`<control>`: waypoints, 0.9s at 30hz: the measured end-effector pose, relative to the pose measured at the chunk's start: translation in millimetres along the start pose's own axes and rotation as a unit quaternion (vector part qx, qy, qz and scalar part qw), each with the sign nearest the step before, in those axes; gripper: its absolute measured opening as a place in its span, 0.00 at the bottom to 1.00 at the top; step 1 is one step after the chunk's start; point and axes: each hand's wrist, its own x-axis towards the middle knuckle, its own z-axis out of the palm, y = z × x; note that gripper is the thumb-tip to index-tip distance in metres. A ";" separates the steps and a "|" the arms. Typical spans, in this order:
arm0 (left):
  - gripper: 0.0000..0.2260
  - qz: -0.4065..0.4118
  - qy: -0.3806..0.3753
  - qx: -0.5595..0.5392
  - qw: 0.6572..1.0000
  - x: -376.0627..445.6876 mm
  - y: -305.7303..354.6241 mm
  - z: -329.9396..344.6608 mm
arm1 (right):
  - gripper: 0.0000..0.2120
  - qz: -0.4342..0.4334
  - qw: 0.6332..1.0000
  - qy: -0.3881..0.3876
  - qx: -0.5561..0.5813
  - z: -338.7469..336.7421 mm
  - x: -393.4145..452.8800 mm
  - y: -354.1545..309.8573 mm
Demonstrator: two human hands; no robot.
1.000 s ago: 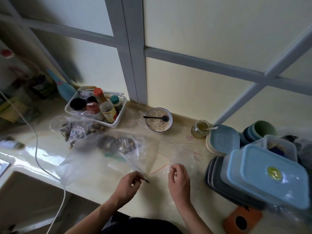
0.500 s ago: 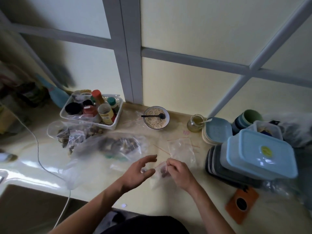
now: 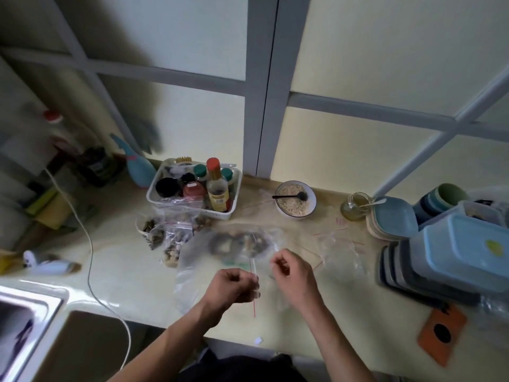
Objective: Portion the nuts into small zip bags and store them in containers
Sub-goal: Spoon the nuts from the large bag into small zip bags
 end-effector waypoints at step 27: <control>0.11 0.058 0.006 0.035 0.998 -32.3 -9.1 -2.7 | 0.02 0.105 0.994 -0.016 0.038 17.3 -57.2 -49.1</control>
